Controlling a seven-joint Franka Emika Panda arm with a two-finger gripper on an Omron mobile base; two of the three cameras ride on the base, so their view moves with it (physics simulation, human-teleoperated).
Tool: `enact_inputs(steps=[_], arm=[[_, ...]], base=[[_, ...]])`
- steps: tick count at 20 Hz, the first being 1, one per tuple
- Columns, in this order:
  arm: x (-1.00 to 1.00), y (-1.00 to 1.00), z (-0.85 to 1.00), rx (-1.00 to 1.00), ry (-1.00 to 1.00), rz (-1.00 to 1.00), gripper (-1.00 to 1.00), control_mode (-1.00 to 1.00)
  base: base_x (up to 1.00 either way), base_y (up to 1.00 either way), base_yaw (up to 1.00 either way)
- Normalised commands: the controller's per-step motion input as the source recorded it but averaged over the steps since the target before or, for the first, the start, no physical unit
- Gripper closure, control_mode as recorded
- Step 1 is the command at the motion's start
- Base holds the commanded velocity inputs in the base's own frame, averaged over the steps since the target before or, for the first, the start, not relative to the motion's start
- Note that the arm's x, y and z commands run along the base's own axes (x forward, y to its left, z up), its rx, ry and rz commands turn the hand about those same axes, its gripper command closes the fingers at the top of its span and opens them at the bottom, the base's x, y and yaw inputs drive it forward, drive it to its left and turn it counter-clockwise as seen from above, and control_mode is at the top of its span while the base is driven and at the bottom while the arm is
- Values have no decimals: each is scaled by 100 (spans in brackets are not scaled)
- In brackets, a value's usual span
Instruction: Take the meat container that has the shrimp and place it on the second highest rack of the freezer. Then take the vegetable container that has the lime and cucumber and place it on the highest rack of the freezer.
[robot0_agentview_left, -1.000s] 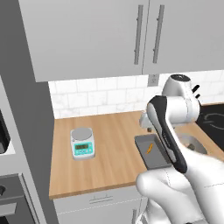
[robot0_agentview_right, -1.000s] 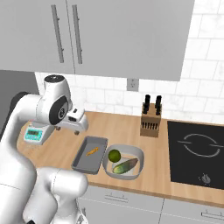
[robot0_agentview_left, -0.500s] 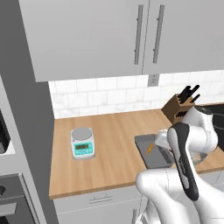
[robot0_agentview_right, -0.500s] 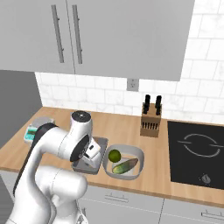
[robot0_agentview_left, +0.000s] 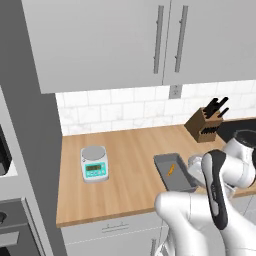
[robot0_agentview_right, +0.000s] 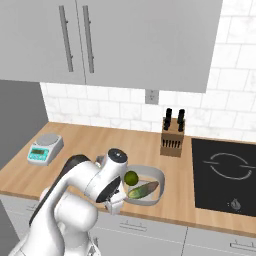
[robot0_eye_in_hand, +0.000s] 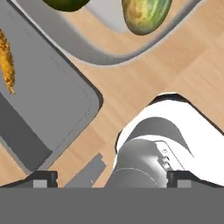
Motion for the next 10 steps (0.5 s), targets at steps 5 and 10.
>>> enact_inputs(steps=[5,10], arm=[[27,-20,-39,9,16,-36,-100,-100],[34,-13,-23,10,11,-39,-100,-100]], base=[[0,0,0],[0,0,0]])
